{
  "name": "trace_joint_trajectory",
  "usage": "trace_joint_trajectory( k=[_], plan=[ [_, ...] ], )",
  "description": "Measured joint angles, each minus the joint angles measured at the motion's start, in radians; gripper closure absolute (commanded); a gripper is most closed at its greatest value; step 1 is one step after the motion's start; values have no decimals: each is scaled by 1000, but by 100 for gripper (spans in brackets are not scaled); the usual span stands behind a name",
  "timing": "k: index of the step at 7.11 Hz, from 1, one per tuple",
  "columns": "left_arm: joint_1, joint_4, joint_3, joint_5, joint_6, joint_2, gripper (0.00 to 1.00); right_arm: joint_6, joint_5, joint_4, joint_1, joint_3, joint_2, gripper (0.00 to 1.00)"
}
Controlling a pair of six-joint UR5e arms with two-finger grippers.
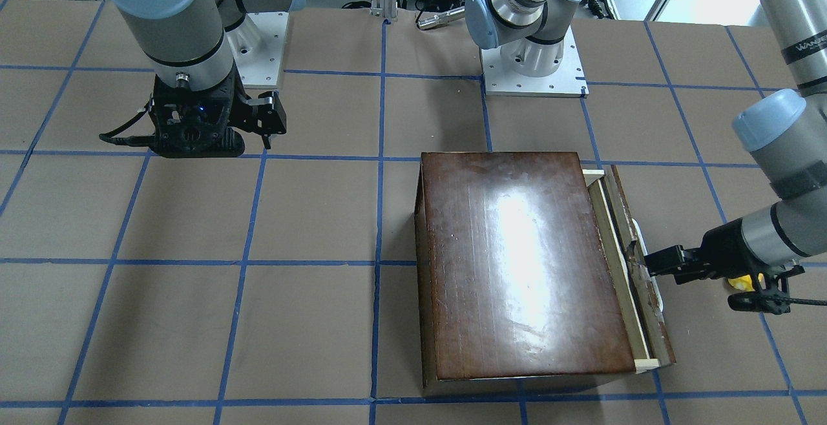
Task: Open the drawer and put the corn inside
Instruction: 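Pull the drawer outward from the box with the left gripper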
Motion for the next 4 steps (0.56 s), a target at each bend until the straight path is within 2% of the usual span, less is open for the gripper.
trace_joint_trajectory(
  k=[4],
  plan=[
    [33, 0, 10, 10, -1, -4, 0, 0, -1, 0, 0, 0, 0, 0]
  ],
)
